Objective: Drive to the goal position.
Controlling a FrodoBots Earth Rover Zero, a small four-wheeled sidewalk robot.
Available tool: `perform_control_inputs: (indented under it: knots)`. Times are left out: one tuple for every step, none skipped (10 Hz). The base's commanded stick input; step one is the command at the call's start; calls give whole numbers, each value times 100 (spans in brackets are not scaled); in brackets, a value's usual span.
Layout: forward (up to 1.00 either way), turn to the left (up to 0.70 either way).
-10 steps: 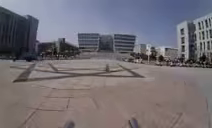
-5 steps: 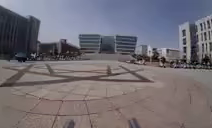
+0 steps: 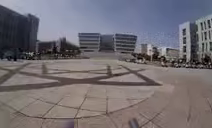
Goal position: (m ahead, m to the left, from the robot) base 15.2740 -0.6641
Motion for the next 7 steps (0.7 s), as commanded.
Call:
perform_control_inputs:
  knots:
    - [100,0]
    - [100,0]
    - [100,0]
    - [100,0]
    - [100,0]
    - [100,0]
    - [100,0]
